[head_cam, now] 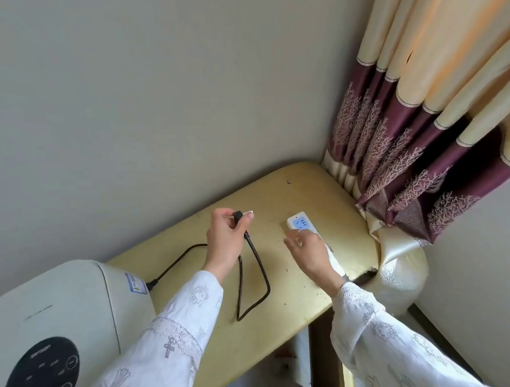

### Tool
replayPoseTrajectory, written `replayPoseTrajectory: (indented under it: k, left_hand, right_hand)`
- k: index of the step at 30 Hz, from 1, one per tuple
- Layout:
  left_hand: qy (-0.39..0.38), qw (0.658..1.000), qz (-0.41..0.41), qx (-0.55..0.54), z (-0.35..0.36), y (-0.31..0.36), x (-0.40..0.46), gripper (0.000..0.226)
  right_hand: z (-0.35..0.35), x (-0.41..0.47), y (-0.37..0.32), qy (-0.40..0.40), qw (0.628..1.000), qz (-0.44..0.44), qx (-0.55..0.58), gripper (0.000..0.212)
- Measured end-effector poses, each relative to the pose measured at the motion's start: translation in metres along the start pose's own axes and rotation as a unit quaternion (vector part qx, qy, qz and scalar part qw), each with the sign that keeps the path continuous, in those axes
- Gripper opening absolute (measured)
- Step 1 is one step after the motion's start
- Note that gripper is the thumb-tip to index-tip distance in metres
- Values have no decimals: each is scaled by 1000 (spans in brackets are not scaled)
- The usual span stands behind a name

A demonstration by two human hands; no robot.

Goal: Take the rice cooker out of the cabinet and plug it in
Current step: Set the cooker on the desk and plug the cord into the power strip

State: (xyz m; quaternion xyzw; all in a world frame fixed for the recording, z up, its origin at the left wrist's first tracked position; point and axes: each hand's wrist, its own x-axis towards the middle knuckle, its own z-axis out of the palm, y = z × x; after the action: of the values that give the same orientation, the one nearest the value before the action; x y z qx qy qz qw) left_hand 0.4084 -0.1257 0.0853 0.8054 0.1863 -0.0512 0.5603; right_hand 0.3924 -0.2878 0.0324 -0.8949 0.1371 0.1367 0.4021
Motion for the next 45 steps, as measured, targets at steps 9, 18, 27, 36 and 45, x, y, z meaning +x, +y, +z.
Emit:
replayPoseTrajectory:
  k: [9, 18, 27, 36, 45]
  left_hand:
    - [-207, 959, -155, -118, 64, -2, 35, 23]
    - [-226, 903, 119, 346, 123, -23, 67, 37]
    - [-230, 839, 149, 469, 138, -33, 75, 44]
    - [-244, 805, 190, 506, 146, -30, 69, 49]
    - [-257, 768, 207, 549, 150, -28, 69, 51]
  right_hand:
    - [14, 42, 107, 0, 982, 3, -190, 64]
    - [29, 42, 121, 140, 961, -109, -210, 61]
    - [35, 45, 126, 182, 953, -109, -217, 62]
    - [36, 44, 125, 203, 950, -108, -211, 63]
    - [36, 44, 126, 214, 946, -112, -215, 63]
